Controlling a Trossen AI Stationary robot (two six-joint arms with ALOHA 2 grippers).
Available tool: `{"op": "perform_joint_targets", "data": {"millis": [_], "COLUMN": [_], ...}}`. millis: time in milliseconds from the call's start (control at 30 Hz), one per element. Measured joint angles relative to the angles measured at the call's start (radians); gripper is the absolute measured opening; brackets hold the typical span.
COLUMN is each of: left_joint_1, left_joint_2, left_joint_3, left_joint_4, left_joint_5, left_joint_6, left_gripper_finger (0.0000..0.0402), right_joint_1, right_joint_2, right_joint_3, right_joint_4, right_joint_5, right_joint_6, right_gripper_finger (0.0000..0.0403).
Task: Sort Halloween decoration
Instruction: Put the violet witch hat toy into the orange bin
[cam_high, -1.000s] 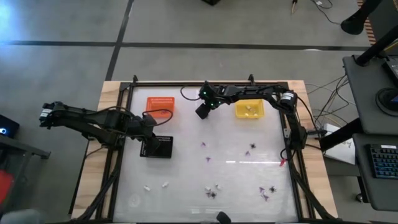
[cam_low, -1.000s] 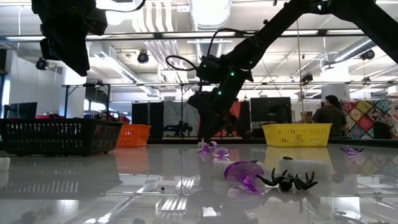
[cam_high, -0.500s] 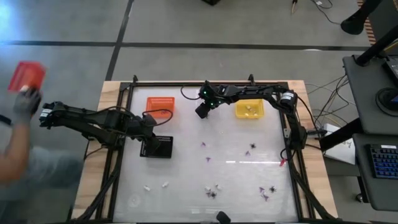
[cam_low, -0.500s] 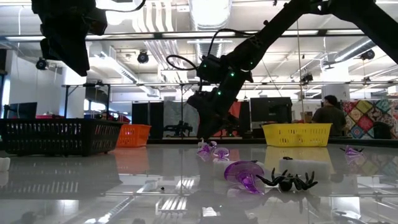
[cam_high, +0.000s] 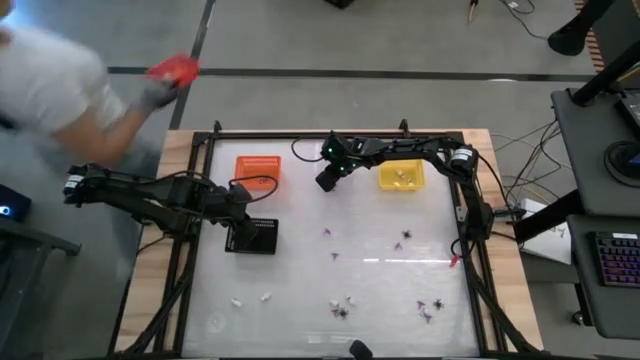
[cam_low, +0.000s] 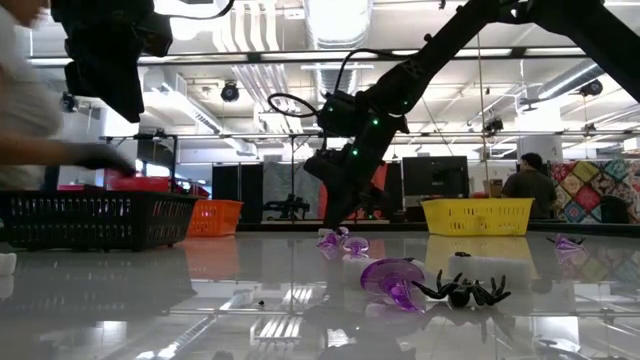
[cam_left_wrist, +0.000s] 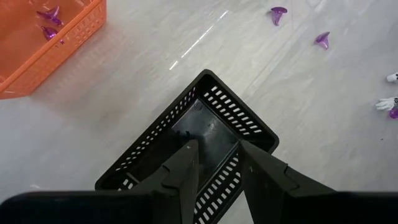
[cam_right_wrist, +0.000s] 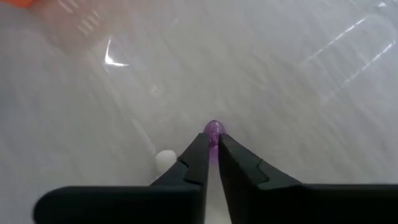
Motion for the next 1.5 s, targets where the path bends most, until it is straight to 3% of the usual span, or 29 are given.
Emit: {"op": "perform_joint_targets", "data": {"millis": [133, 733, 1100, 1267, 1500], "left_joint_1": [0.000, 0.000, 0.000, 0.000, 0.000], "left_joint_2": [0.000, 0.000, -0.014, -0.016, -0.017], "left_joint_3": [0.000, 0.000, 0.000, 0.000, 0.000], "left_joint_4": [0.000, 0.000, 0.000, 0.000, 0.000], "left_joint_5": [0.000, 0.000, 0.000, 0.000, 0.000], "left_joint_6": [0.000, -0.022, -0.006, -0.004, -0.004], "left_gripper_finger": [0.0096, 0.0096, 0.0096, 0.0096, 0.0096], "right_joint_1": [0.000, 0.000, 0.038, 0.052, 0.066], "right_joint_2": [0.000, -0.005, 0.000, 0.044, 0.184], "right_joint_3": [0.000, 0.086, 0.157, 0.238, 0.446], "right_joint_4": [0.005, -0.018, 0.111, 0.120, 0.089], "right_joint_5": [0.000, -0.063, -0.140, -0.147, -0.260], "right_joint_6": [0.000, 0.002, 0.069, 0.077, 0.108], "right_gripper_finger": [0.0010, 0.0009, 0.0009, 0.0009, 0.0009]}}
